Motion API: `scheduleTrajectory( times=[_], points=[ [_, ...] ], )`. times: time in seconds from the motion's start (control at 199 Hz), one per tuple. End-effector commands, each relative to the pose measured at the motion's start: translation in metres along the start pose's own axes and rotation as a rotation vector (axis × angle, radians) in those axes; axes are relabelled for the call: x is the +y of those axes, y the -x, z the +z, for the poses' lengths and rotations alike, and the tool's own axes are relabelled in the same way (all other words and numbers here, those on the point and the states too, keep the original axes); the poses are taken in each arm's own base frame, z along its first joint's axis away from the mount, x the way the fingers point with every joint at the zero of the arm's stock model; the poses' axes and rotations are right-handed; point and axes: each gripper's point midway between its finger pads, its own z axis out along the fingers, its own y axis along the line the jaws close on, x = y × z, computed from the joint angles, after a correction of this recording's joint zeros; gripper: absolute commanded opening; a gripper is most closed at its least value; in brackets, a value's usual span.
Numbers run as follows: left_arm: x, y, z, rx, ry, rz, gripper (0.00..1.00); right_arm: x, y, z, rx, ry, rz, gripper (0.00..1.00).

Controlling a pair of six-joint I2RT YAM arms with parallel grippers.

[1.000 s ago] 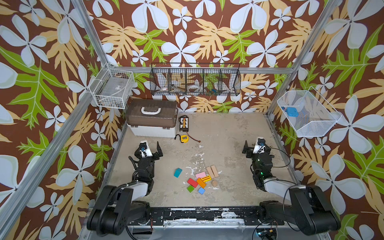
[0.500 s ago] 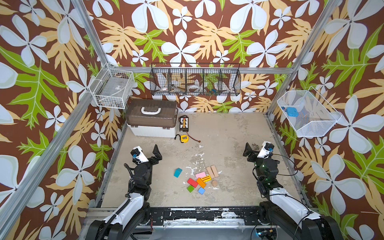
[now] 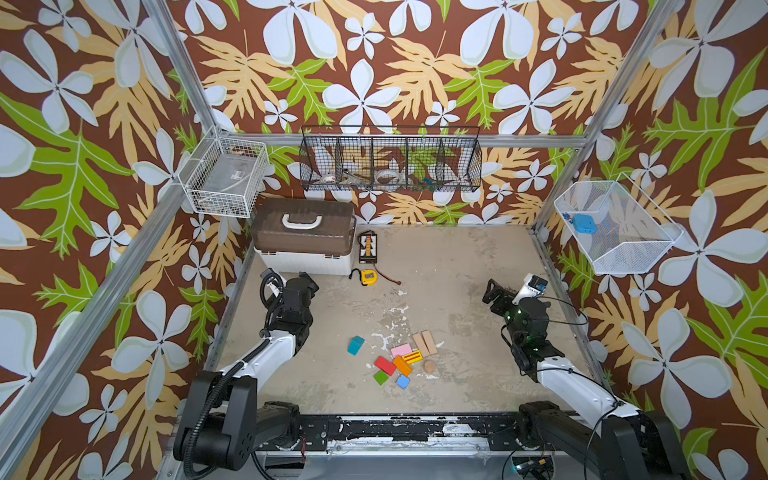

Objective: Build the wood block tower
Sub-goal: 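Raise both arms and move the right gripper over the light wooden planks, then lower the right gripper and grasp one light wooden plank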

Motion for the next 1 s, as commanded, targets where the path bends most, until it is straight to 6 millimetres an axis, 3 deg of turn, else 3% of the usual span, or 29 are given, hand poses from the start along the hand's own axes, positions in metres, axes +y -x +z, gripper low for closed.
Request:
scheduleTrajectory(
  times=[0.0, 0.11, 0.241, 0.351, 0.426, 0.632, 0.827, 0.998],
  points=[
    [0.008, -0.004, -0.004, 0.001, 0.006, -0.006, 1.00, 0.017, -0.029, -0.003, 0.138, 0.015, 0.058, 0.99],
    [0.000, 0.000, -0.014, -0.028, -0.090, -0.018, 1.00, 0.051, -0.060, -0.023, 0.219, 0.004, 0.024, 0.93],
    [0.009, 0.002, -0.019, -0.052, -0.075, -0.046, 1.00, 0.097, -0.093, -0.058, 0.268, 0.085, -0.056, 0.86],
    [0.011, 0.002, -0.021, -0.051, -0.074, -0.052, 1.00, 0.116, -0.109, -0.079, 0.312, 0.112, -0.132, 0.78],
    [0.010, 0.002, -0.024, -0.056, -0.095, -0.053, 1.00, 0.116, -0.124, -0.086, 0.373, 0.119, -0.178, 0.77],
    [0.014, 0.004, -0.033, -0.086, -0.126, -0.080, 1.00, 0.084, -0.162, -0.090, 0.488, 0.077, -0.296, 0.75],
    [0.014, 0.005, -0.036, -0.097, -0.145, -0.088, 1.00, 0.096, -0.170, -0.090, 0.534, 0.123, -0.366, 0.73],
    [0.012, 0.004, -0.036, -0.089, -0.156, -0.084, 1.00, 0.102, -0.189, -0.081, 0.596, 0.109, -0.443, 0.61]
  ],
)
